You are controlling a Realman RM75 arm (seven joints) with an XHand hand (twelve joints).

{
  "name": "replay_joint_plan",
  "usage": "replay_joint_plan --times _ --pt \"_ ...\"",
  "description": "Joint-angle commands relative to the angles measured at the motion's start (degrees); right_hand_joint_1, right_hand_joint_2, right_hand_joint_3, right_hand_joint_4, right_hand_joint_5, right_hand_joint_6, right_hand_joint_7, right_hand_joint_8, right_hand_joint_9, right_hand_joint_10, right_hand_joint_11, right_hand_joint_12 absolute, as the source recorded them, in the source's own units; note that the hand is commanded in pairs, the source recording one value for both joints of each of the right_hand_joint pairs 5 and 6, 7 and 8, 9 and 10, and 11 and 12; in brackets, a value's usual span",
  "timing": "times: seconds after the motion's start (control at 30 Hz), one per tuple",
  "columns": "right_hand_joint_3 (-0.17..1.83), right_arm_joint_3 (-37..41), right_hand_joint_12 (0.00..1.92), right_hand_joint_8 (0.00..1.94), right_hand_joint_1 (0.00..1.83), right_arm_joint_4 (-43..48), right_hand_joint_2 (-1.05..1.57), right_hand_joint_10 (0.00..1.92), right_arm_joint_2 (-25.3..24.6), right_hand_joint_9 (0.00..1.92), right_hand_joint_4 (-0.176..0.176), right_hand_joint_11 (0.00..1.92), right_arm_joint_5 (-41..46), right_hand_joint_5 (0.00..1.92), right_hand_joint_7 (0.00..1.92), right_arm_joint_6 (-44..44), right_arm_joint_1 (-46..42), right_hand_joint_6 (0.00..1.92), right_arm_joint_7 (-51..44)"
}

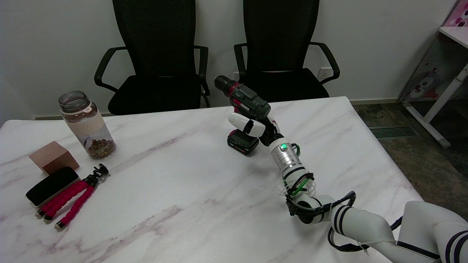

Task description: Pick up the power screwdriver.

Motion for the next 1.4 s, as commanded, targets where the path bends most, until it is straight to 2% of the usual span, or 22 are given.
replay_joint_plan --times 0.03,0.47,1.03,1.07,1.1,1.13,1.2,1.23,1.3,1.4 --pt "0.85 -0.1 0.38 0.13 0.79 0.4 0.05 0.36 -0.1 0.36 0.044 0.38 1.2 0.13 0.13 0.3 0.0 0.13 0.1" --pt "0.83 -0.1 0.37 0.13 0.80 0.4 0.07 0.36 -0.1 0.36 0.040 0.37 1.2 0.13 0.13 1.5 0.3 0.13 0.1" --pt "0.80 -1.4 0.50 0.15 0.81 0.4 0.14 0.43 -0.1 0.43 0.035 0.50 1.2 0.15 0.15 2.6 1.2 0.15 0.6" --pt "0.79 -1.4 0.53 0.15 0.81 0.4 0.15 0.45 -0.1 0.45 0.034 0.53 1.2 0.15 0.15 2.9 1.2 0.15 1.1" --pt "0.78 -1.5 0.72 0.15 0.81 0.4 0.18 0.52 -0.1 0.52 0.030 0.72 1.2 0.15 0.15 3.3 1.2 0.15 2.1" --pt "0.77 -1.5 0.96 0.16 0.81 0.4 0.21 0.63 -0.1 0.63 0.025 0.96 1.2 0.16 0.16 3.6 1.2 0.16 2.7" --pt "0.76 -1.5 1.24 0.17 0.82 0.4 0.26 0.96 -0.1 0.96 0.020 1.24 1.2 0.17 0.17 3.7 1.2 0.17 3.0" --pt "0.76 -1.5 1.30 0.18 0.82 0.4 0.28 1.12 -0.1 1.12 0.019 1.30 1.2 0.18 0.18 3.7 1.2 0.18 3.0" --pt "0.78 -1.5 1.40 0.20 0.82 0.4 0.32 1.31 -0.1 1.31 0.017 1.40 1.0 0.20 0.20 3.7 1.2 0.20 3.0" --pt "0.81 -1.5 1.46 0.29 0.83 0.4 0.35 1.41 -0.1 1.41 0.013 1.46 1.0 0.29 0.29 3.7 1.2 0.29 3.0"
